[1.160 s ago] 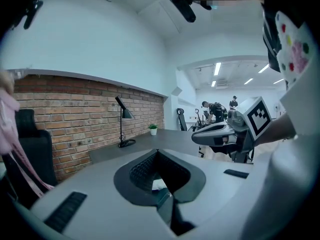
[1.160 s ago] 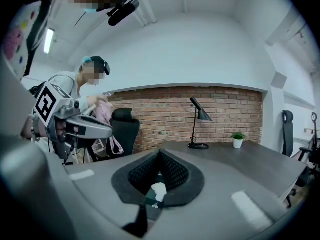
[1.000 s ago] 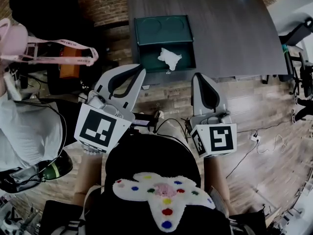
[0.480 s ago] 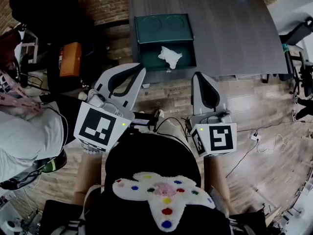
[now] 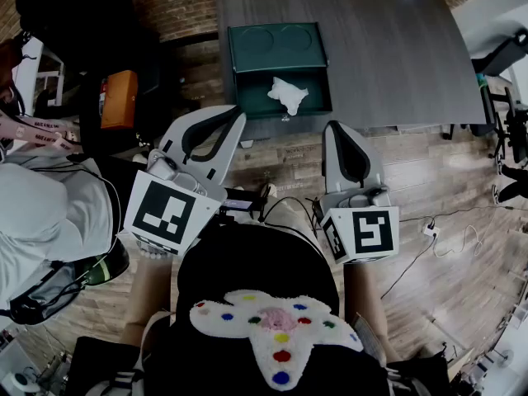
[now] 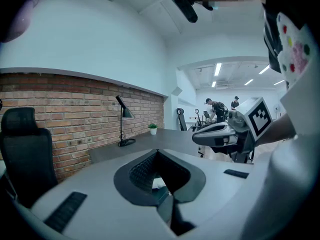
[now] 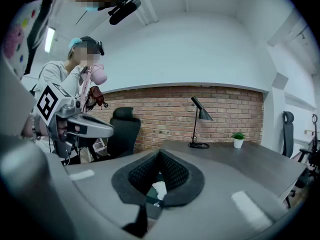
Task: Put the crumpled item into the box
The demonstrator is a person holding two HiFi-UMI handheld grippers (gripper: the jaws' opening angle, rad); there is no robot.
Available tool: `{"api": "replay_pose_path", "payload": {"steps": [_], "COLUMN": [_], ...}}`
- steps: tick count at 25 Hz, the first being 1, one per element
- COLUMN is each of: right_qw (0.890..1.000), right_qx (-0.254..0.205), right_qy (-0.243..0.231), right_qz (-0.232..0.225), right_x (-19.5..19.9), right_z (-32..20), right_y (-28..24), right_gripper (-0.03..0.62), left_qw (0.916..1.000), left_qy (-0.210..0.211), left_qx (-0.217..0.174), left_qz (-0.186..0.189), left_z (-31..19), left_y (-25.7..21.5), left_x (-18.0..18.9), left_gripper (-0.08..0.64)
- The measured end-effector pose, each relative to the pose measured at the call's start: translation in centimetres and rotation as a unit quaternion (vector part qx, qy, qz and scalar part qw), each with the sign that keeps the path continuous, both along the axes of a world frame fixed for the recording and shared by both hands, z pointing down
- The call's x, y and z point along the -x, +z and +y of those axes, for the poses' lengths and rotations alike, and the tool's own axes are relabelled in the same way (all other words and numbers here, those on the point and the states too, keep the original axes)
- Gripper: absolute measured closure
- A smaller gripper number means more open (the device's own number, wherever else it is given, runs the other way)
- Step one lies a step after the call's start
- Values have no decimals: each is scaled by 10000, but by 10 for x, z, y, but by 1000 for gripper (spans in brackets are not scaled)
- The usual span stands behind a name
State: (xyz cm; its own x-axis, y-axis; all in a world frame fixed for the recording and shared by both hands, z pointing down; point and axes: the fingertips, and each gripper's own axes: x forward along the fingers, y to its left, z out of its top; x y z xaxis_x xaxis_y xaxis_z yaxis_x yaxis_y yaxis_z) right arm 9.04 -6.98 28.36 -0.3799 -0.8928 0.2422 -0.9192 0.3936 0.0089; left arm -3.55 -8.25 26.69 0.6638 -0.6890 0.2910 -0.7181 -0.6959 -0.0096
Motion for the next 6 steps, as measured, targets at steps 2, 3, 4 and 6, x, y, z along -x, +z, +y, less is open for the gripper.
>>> {"api": "replay_pose_path", "payload": {"steps": [2,3,4,6], "right_qw": [9999,9999,9999,9999], "right_qx": [-150,-156,-136,-103], "right_qy": [-37,-39,-35,-29], "right_qz": [-36,-40,-37,-31], "right_x": [1,1,1,1], "right_z": [-2,-2,-1,-1], "right_y": [-4,-5,-5,-6], "right_gripper": [583,583,583,583], "left_qw": [10000,10000,10000,10000], "left_qy": [7,11,13,18], "left_qx": [-8,-9,-8,-4], "left_qz": [-4,-5,-6,-6], "left_z": [0,0,0,0], "left_y": [-1,-2,-3,-4], "left_x": [0,0,0,0], "left_gripper": [554,554,554,554]}}
